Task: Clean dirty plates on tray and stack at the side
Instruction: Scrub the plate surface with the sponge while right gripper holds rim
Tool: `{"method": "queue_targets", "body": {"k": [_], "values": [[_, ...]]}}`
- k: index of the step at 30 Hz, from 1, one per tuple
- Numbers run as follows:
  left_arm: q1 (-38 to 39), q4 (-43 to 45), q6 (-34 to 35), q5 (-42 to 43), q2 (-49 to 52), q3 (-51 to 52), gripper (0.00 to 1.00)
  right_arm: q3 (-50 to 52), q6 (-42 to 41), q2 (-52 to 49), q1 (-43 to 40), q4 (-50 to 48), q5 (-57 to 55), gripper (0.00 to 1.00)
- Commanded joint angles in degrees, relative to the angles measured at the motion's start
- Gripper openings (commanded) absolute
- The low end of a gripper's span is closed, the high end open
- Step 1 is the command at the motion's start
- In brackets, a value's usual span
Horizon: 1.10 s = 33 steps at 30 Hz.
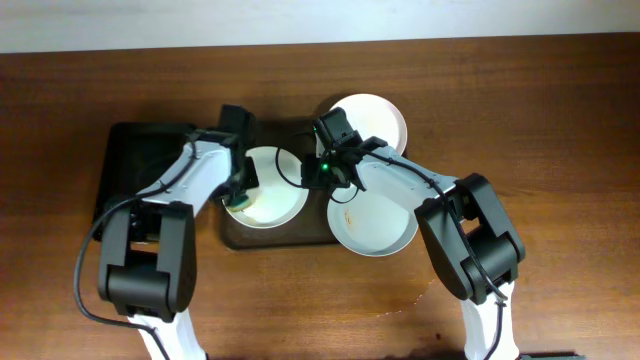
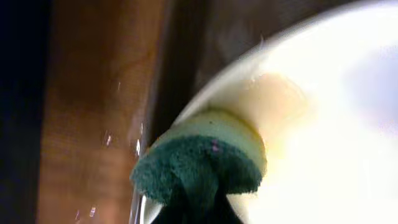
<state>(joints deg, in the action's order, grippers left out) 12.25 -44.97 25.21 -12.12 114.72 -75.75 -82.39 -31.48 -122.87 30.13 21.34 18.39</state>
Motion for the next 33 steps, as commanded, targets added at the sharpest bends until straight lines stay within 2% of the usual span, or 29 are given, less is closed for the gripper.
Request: {"method": "queue_targets", "body": {"k": [1, 3, 8, 18, 20, 24, 26, 29, 33], "values": [[4.83, -1.62, 4.48, -6.1, 2.67, 2.8, 0.01, -0.44, -0.33, -0.39, -0.22, -0.76, 0.24, 0.04], [8.44, 1.07, 10.16, -12.57, 2.67, 4.52, 0.01, -0.44, -0.33, -0.39, -0.22, -0.85, 0.24, 0.04], [12.72, 11.39, 13.2, -16.96, 2.67, 11.72, 0.01, -0.44, -0.33, -0.39, -0.22, -0.81, 0.24, 0.04], [6.23, 22.69, 13.11, -16.22, 2.67, 12.81, 0.01, -0.44, -0.31, -0.42, -0.22, -0.63, 0.24, 0.04], [4.31, 26.23, 10.82, -12.11, 2.67, 12.81, 0.01, -0.44, -0.31, -0.42, -0.22, -0.63, 0.24, 0.04], [1.38, 33.62, -1.2, 2.23, 2.67, 12.81, 0.01, -0.44, -0.33, -0.42, -0.22, -0.63, 0.02, 0.04], [0.79, 28.98, -5.73, 14.23, 2.67, 12.79, 0.01, -0.44, -0.33, -0.42, -0.22, -0.59, 0.11, 0.04], [-0.17, 22.14, -5.88, 21.42, 2.67, 12.79, 0.01, -0.44, -0.33, -0.42, -0.22, -0.61, 1.42, 0.04], [-3.8, 15.15, -12.52, 38.88, 2.67, 12.76, 0.01, -0.39, -0.33, -0.42, -0.22, -0.59, 1.6, 0.04]]}}
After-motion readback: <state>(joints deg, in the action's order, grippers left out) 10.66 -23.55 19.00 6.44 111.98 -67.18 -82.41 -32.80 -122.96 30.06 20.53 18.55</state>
